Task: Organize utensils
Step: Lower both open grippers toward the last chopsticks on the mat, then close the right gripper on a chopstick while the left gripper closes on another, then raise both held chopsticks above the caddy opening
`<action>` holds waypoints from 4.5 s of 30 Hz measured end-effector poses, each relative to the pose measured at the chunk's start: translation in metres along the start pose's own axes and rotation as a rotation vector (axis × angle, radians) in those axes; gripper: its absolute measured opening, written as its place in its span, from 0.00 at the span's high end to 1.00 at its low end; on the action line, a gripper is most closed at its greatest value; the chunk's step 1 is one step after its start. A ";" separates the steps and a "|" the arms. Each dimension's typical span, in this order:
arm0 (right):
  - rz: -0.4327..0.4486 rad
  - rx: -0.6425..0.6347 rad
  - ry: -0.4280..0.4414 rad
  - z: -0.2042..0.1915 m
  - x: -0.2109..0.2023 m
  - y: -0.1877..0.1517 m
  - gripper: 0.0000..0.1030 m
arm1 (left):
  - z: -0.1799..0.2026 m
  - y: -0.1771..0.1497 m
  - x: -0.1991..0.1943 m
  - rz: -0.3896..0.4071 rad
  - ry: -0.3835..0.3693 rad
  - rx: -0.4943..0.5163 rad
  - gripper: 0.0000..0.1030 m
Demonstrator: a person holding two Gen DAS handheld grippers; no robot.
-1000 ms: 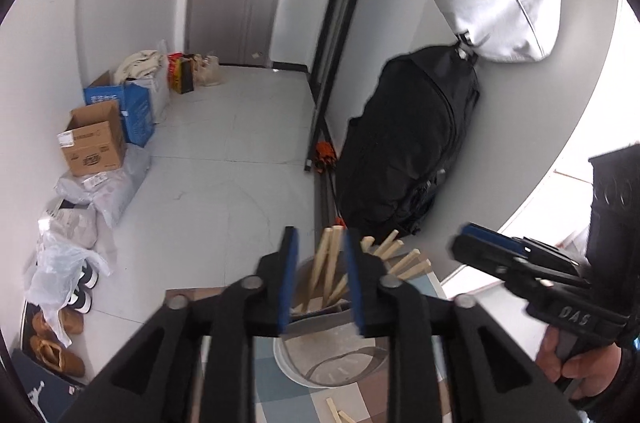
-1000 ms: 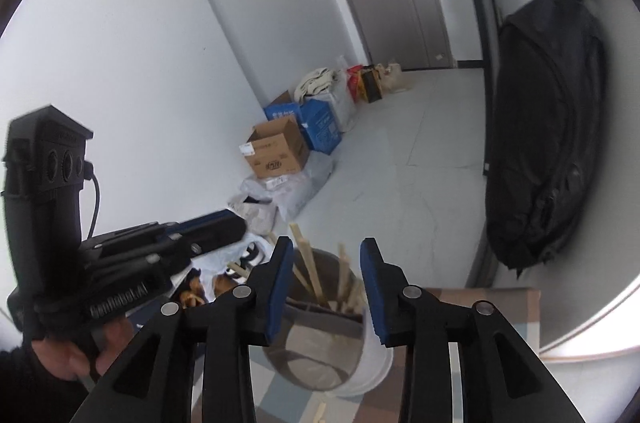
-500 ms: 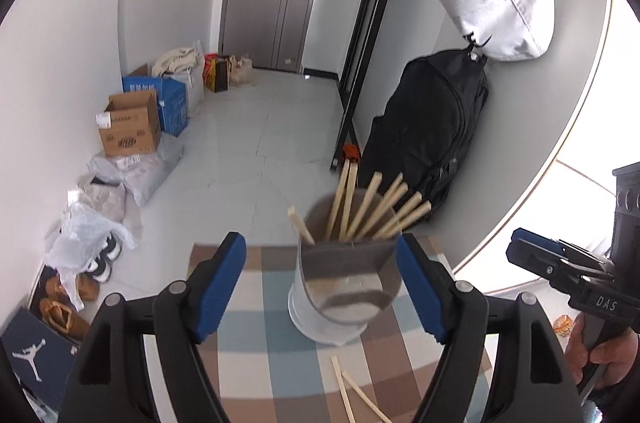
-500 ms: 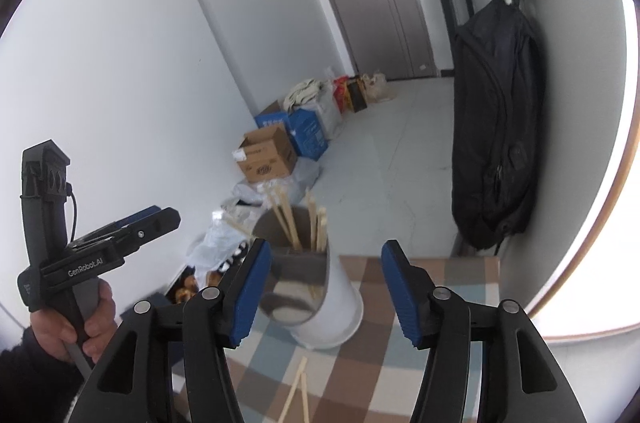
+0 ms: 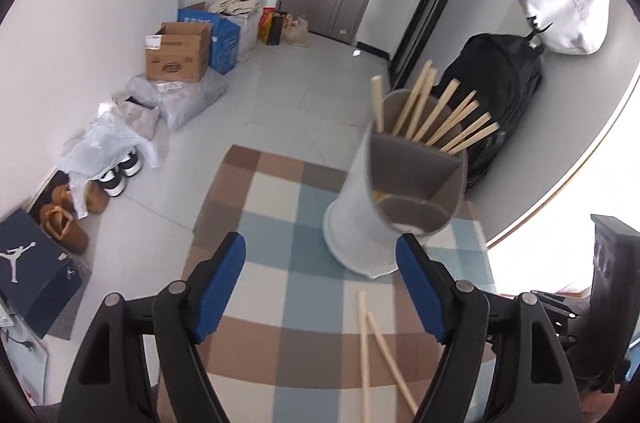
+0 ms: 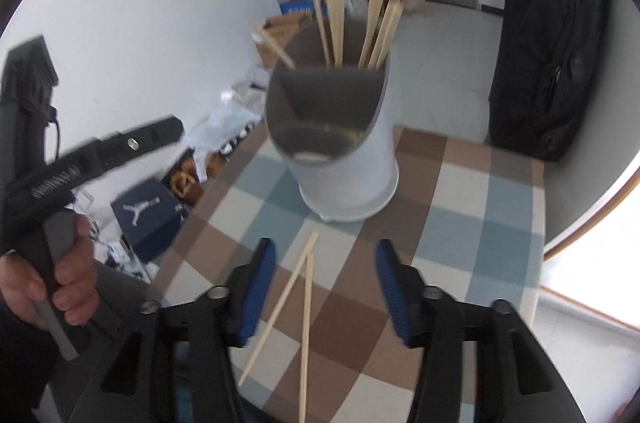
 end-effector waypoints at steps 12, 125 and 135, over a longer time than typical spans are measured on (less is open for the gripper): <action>-0.292 -0.067 -0.066 -0.015 0.109 -0.001 0.83 | -0.040 -0.006 0.004 -0.043 0.023 -0.093 0.28; 0.365 0.341 0.122 0.079 -0.081 -0.026 0.95 | 0.034 -0.016 -0.002 0.033 0.050 0.123 0.98; 0.374 0.300 0.104 0.054 -0.080 -0.024 0.95 | 0.033 -0.018 -0.025 0.102 0.027 0.143 0.98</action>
Point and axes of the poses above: each gripper's, at about its wrist camera, not at the fingertips, and x roughly the way its jaws point, z to its right, y to its top, the point moved 5 cm from there along x, roughly the way its jaws point, and after that the axes turned 10 degrees about -z, right-handed, at the moved point
